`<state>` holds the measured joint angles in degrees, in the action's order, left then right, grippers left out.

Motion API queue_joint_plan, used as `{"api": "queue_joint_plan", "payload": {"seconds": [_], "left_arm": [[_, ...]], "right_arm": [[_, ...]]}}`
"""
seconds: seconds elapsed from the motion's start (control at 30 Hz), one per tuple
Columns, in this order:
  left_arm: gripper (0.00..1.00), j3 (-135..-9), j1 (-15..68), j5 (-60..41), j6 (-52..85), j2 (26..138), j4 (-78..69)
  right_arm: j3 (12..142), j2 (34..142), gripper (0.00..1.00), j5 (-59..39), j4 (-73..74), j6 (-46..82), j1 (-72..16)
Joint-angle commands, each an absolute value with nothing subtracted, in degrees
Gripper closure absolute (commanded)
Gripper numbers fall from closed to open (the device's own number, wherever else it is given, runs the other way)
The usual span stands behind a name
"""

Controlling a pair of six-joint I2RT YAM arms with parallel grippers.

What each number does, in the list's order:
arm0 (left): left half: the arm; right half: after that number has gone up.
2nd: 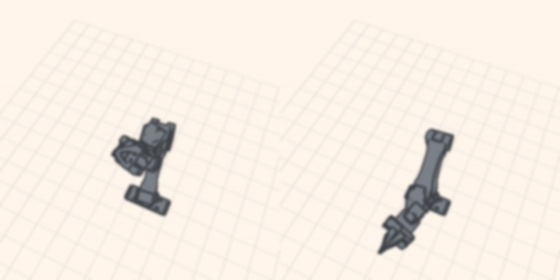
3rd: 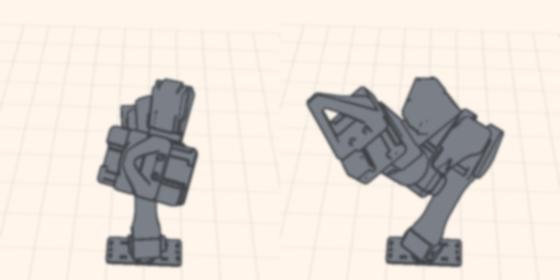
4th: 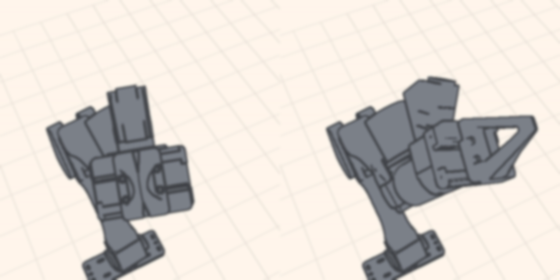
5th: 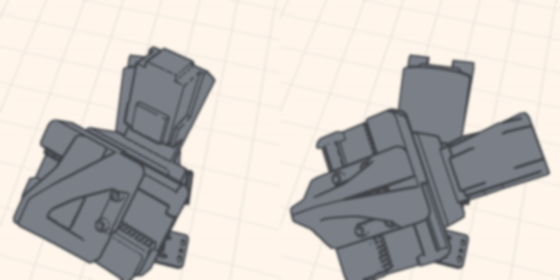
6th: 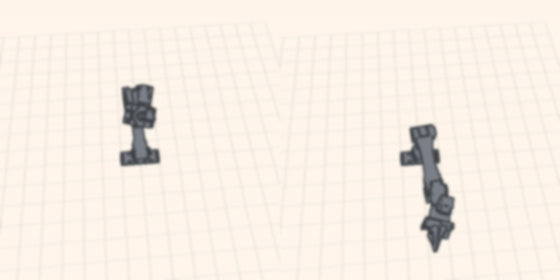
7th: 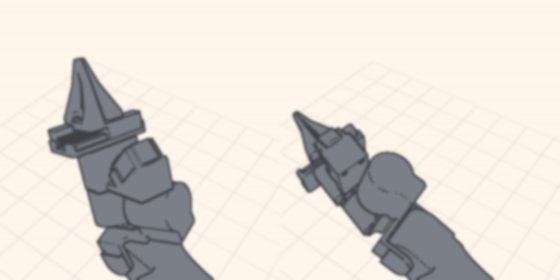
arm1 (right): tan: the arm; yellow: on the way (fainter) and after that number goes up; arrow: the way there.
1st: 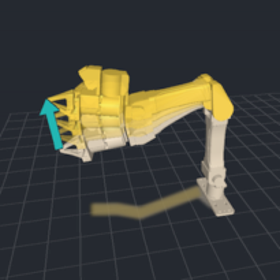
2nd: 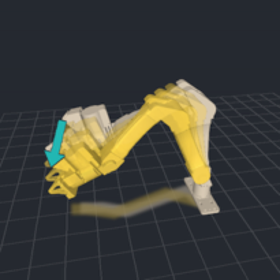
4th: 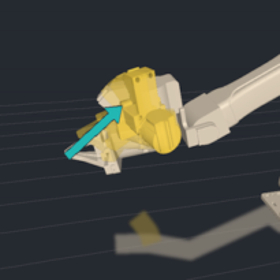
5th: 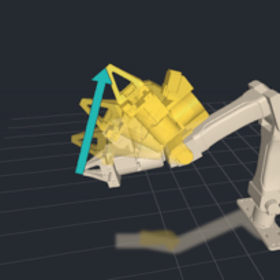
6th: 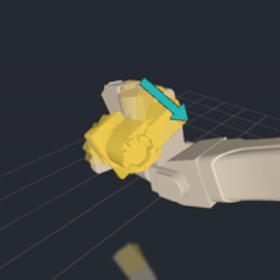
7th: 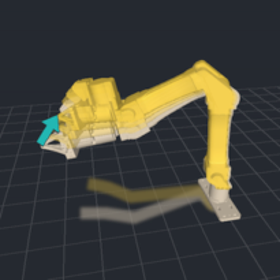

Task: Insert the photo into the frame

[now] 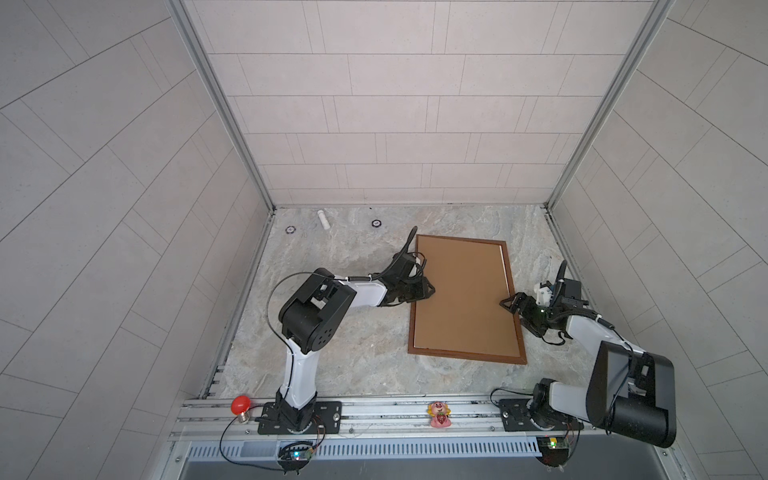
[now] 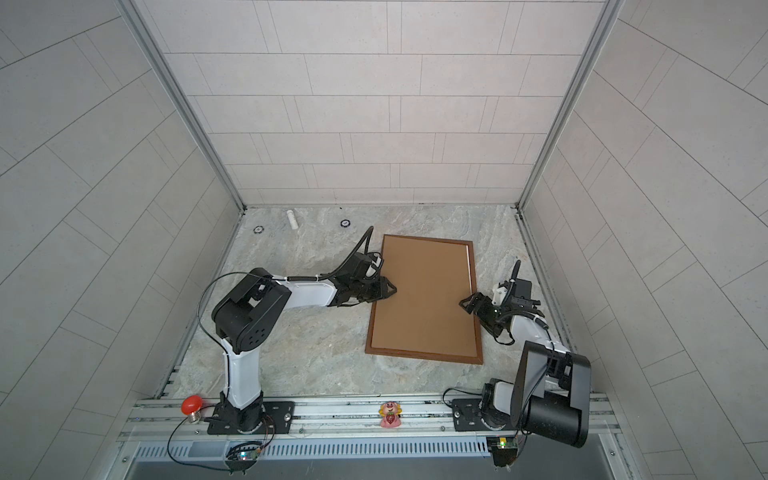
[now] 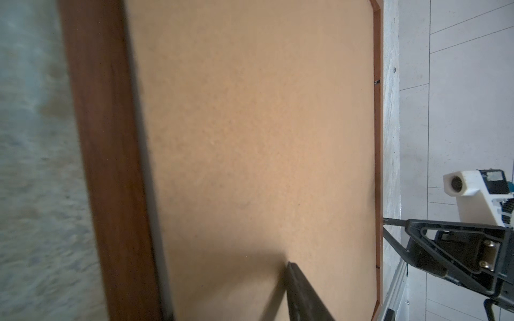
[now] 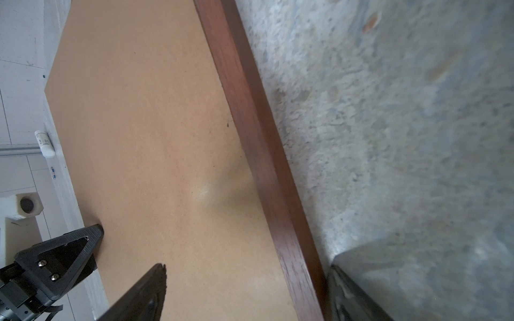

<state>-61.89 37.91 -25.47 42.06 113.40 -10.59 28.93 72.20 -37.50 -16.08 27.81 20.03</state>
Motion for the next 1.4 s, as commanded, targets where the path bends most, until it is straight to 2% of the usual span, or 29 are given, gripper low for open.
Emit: {"api": "queue_joint_plan", "payload": {"seconds": [0.0,0.17,0.4,0.7,0.87,1.0,1.1,1.37], "left_arm": [[0.43,-62.05,38.49,-21.98,38.35,113.17,0.71],[0.29,-64.95,38.5,-20.56,35.77,111.24,8.71],[0.27,-72.21,38.49,-17.66,31.54,111.07,25.26],[0.21,-76.17,38.49,-11.41,26.89,105.48,36.97],[0.18,-77.36,38.18,-15.27,25.41,103.19,40.62],[0.18,-77.7,38.15,-12.45,25.35,101.27,44.15],[0.19,-74.05,37.95,-10.1,26.09,96.88,42.63],[0.22,-61.78,37.53,-17.03,27.79,90.67,33.86]], "right_arm": [[27.95,71.76,0.14,-37.64,-18.29,27.09,19.91],[28.32,71.1,0.14,-37.2,-19.19,26.66,19.88],[29.97,67.97,0.13,-35.15,-23.59,25.68,19.9],[30.66,57.55,0.11,-34.32,-31.28,27.24,18.12],[29.98,50.72,0.1,-33.56,-34.15,32.44,9.16],[28.33,46.95,0.1,-34.15,-35.27,38.78,1.91],[27.74,43.2,0.1,-33.06,-36.97,43.29,-3.82],[24.04,35.99,0.11,-29.62,-35.98,59.56,-19.34]]}}
